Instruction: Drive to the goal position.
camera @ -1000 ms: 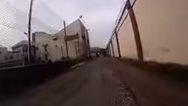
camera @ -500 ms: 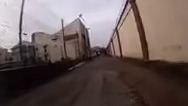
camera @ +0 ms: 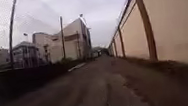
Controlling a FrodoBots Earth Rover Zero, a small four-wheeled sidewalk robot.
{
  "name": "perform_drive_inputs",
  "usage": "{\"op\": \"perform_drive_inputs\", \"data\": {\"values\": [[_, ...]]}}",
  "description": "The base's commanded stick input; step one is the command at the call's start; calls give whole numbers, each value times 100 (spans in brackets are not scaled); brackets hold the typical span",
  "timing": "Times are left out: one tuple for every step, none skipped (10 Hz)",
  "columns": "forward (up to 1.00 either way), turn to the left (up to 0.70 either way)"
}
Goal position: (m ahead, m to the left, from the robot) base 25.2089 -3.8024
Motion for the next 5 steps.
{"op": "perform_drive_inputs", "data": {"values": [[100, 0], [100, 0], [100, 0], [100, 0], [100, 0]]}}
